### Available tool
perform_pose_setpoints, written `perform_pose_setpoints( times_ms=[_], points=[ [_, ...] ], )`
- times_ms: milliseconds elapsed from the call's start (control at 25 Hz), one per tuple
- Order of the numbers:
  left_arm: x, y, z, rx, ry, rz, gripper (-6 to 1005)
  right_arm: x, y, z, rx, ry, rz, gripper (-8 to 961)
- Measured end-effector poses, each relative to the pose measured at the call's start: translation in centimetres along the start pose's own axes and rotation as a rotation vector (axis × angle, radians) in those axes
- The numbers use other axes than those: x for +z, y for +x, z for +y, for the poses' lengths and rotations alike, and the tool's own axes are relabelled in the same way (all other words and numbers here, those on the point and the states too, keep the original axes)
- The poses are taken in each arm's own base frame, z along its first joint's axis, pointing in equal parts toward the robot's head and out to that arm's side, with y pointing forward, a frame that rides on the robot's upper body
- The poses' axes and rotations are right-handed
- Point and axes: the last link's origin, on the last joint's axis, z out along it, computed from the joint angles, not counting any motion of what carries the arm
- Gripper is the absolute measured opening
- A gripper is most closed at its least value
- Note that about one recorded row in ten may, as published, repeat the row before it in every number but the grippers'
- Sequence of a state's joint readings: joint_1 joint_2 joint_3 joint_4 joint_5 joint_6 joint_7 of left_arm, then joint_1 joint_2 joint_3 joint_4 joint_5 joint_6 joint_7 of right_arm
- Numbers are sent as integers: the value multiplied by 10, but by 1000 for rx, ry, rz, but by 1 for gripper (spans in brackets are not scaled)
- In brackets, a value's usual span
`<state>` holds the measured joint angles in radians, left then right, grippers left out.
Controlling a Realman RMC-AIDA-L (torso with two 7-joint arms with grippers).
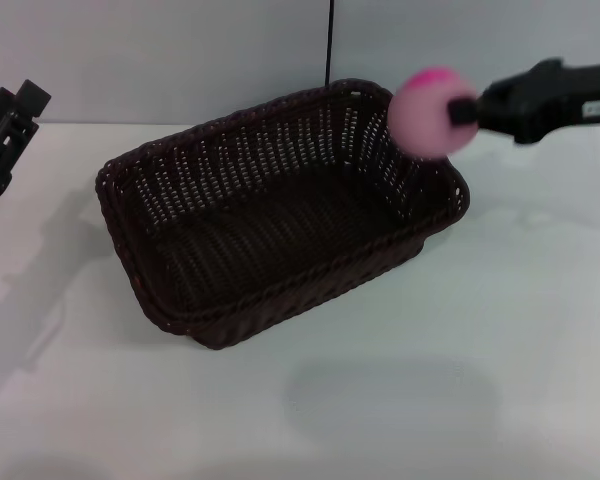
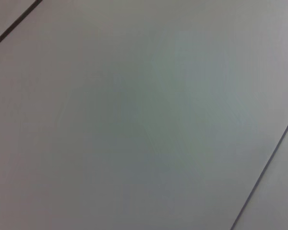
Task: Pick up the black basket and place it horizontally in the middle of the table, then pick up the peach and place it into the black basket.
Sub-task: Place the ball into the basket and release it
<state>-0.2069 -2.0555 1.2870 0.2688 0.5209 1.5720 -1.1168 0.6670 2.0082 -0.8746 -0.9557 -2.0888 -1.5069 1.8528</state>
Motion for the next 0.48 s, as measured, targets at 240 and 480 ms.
perform_pose_setpoints(
  times_ms=[240, 480],
  points=[
    [-1, -1, -1, -7, 8, -2, 714, 10, 6, 2, -23, -22, 117, 52],
    [-1, -2, -1, -9, 10, -2, 714, 13, 12, 7, -10, -60, 185, 70]
  ],
)
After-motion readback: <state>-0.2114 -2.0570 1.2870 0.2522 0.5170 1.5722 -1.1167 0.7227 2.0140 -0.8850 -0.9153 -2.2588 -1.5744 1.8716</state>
